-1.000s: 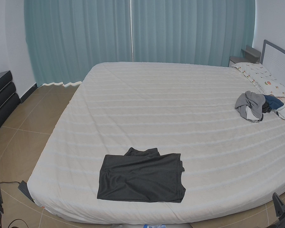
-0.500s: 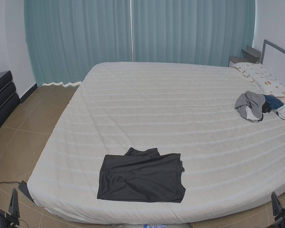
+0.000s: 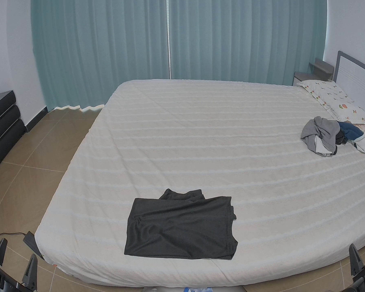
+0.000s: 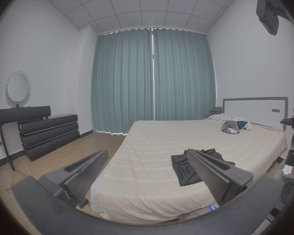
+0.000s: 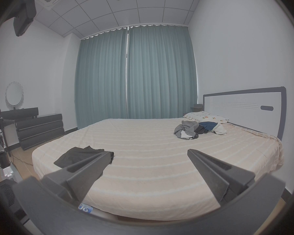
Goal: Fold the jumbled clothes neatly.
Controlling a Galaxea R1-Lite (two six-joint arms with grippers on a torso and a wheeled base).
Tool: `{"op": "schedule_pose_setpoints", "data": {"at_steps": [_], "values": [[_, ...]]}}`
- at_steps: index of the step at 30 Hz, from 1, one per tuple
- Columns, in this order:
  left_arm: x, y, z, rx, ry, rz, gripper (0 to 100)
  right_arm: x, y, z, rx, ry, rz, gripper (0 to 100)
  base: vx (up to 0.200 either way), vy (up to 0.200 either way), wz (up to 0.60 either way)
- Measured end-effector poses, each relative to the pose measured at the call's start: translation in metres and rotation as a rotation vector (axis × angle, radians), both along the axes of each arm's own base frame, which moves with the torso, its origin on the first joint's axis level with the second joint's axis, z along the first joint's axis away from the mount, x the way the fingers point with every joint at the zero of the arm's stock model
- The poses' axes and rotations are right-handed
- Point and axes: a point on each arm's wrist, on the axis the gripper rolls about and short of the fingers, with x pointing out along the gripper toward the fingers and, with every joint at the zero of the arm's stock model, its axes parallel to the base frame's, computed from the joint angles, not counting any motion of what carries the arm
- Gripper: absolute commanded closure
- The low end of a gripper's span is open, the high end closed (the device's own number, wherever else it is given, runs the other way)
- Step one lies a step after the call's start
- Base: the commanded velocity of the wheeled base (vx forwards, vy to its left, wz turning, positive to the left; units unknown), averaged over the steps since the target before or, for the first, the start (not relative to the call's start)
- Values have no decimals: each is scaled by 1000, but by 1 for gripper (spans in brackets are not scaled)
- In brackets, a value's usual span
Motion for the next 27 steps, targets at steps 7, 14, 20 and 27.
{"op": "schedule_pose_setpoints", "data": {"at_steps": [7, 14, 20, 27], "values": [[0, 0, 0, -5, -1, -1, 0, 0, 0, 0, 0, 0, 1, 0, 0, 0, 0], [0, 0, 0, -6, -1, -2, 0, 0, 0, 0, 0, 0, 3, 0, 0, 0, 0], [0, 0, 0, -7, -1, -3, 0, 0, 0, 0, 0, 1, 4, 0, 0, 0, 0], [0, 0, 0, -6, 0, -3, 0, 0, 0, 0, 0, 2, 4, 0, 0, 0, 0]]}}
